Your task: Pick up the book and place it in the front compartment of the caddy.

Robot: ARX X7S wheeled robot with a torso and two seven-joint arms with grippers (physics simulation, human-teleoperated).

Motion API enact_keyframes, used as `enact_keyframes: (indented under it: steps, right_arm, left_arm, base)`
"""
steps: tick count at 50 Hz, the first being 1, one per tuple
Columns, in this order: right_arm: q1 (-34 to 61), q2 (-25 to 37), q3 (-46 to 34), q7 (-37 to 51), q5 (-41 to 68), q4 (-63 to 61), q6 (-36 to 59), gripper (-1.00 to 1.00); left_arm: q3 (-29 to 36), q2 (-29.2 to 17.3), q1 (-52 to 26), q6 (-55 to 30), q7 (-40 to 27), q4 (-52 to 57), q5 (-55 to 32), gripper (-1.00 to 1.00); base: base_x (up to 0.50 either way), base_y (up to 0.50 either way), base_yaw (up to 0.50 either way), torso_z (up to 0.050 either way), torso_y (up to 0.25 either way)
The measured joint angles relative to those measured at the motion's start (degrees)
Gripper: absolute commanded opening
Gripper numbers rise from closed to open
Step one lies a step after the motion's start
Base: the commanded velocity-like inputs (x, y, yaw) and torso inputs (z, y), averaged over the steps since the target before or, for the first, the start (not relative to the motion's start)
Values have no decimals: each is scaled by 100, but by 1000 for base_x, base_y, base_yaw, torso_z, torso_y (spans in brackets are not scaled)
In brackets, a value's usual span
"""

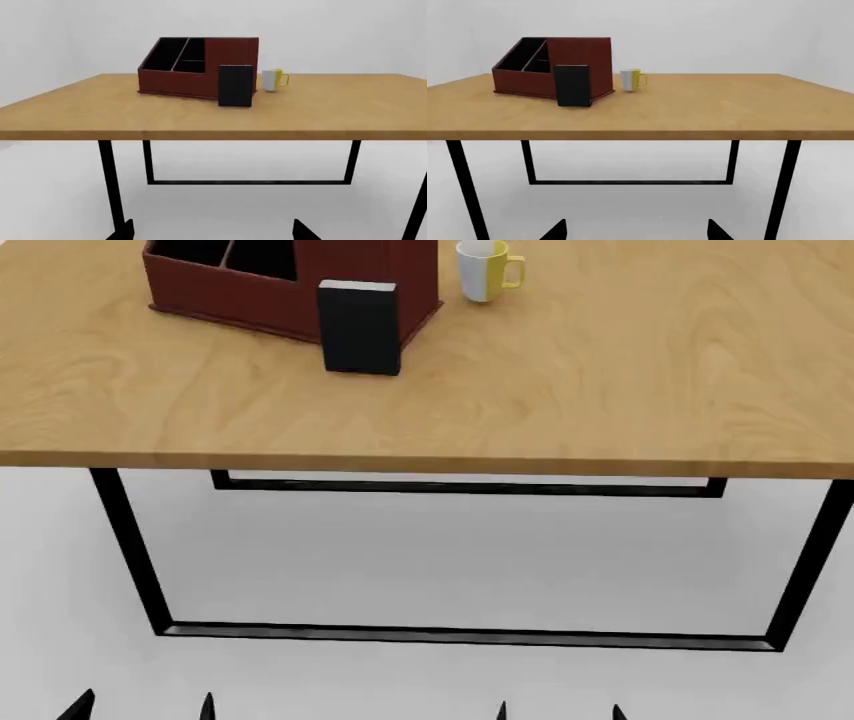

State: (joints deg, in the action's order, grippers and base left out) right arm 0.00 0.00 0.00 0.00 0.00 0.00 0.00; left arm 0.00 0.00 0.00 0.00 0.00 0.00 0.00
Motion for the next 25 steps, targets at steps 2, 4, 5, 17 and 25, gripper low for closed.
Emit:
enact_keyframes:
  steps: [2, 4, 5, 17, 25]
  right_arm:
    - [75, 81, -33, 81, 78, 75, 74, 100]
    - [62, 79, -44, 83, 77, 63, 61, 100]
    - [57, 82, -53, 89, 81, 58, 54, 100]
    - [-27, 209, -194, 254, 214, -455, 357, 100]
    - [41, 386, -303, 409, 167, -1514, 1264, 100]
  left_arm:
    - [81, -4, -75, -74, -80, -75, -80, 100]
    - [82, -17, -59, -65, -81, -55, -78, 100]
    - [88, -26, -52, -61, -87, -46, -81, 100]
    - [201, -192, 27, -288, -260, 330, -160, 100]
    - [222, -313, -71, -873, -503, 1060, -106, 100]
  base:
    - [0, 0, 0, 0, 0]
    - [0, 0, 0, 0, 0]
    - [0, 0, 0, 0, 0]
    - [0, 0, 0, 0, 0]
    - [0, 0, 0, 0, 0]
